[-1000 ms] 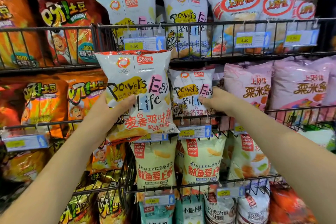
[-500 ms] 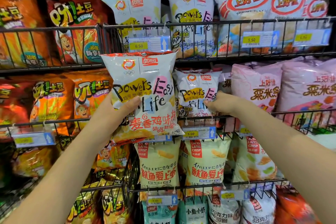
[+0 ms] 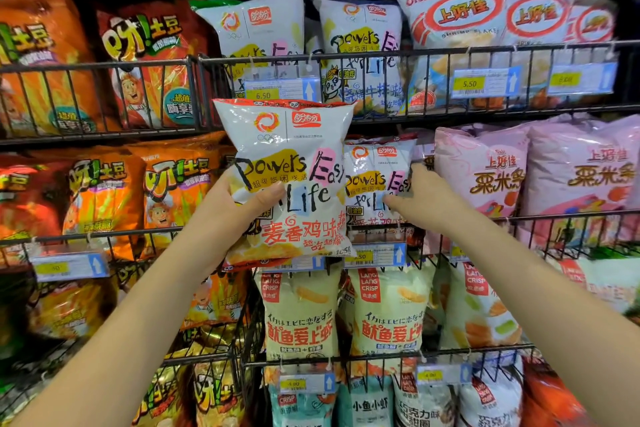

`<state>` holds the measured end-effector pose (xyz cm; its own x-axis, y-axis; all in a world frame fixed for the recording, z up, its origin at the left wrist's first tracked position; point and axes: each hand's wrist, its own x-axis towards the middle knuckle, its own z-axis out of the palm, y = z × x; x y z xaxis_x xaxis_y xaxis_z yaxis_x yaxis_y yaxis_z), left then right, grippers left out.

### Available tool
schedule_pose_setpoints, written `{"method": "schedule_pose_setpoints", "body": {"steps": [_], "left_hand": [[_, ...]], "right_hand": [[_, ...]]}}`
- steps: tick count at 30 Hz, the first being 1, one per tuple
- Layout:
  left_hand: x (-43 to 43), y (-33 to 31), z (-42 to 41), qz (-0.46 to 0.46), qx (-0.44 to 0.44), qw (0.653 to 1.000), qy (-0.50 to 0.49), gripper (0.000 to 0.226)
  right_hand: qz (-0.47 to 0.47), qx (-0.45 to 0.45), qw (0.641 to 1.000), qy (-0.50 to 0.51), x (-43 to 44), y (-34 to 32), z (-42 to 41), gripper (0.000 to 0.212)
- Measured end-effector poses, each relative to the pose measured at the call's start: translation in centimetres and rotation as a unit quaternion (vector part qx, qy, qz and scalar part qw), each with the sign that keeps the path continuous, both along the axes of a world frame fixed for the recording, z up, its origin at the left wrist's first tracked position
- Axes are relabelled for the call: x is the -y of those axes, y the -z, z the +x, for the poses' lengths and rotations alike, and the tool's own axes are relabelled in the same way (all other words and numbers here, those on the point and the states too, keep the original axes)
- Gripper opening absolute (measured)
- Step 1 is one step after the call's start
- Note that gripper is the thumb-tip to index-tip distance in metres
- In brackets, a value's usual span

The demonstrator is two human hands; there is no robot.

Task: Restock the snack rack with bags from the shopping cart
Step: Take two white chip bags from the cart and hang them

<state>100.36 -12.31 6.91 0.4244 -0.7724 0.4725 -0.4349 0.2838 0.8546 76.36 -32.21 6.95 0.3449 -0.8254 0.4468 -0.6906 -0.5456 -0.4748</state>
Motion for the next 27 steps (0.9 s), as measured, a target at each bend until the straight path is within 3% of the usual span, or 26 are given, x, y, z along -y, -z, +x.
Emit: {"method": "schedule_pose_setpoints", "body": {"steps": [2,5,8,11,14,17,27], "left_hand": [[0.2,-0.5,-0.3,-0.003,0.012,1.0,0.004,0.054],[0.3,-1.4,-0.6,-0.019,0.033,0.999,-0.003,0.051],[0.5,-2.4,-1.2,-0.036,0.062,0.997,-0.015,0.05],[0.7,-3.0,-1.4,-0.033,0.085,0.995,-0.041,0.056],[0.9,-2.7,-0.5,-0.058,0.133,0.988,-0.061,0.071],[0.8,-1.4,1.1,-0.077,0.155,0.981,-0.085,0.065],[2.7,-0.1,3.8,0.007,0.192,0.977,-0.088,0.054]], "right_hand": [[-0.032,0.053,0.997,-0.056,-2.0,-0.5,-0.2,0.066],[0.033,0.173,0.966,-0.191,-6.1,-2.0,0.2,0.06],[0.076,0.153,0.948,-0.269,-8.0,-3.1,2.1,0.071],[0.041,0.182,0.948,-0.258,-8.3,-3.0,4.3,0.077],[0.022,0.254,0.931,-0.26,-7.7,-2.2,5.5,0.065],[0.001,0.28,0.927,-0.25,-7.1,-1.4,6.6,0.062],[0.03,0.165,0.964,-0.205,-4.7,0.4,10.8,0.081]]}}
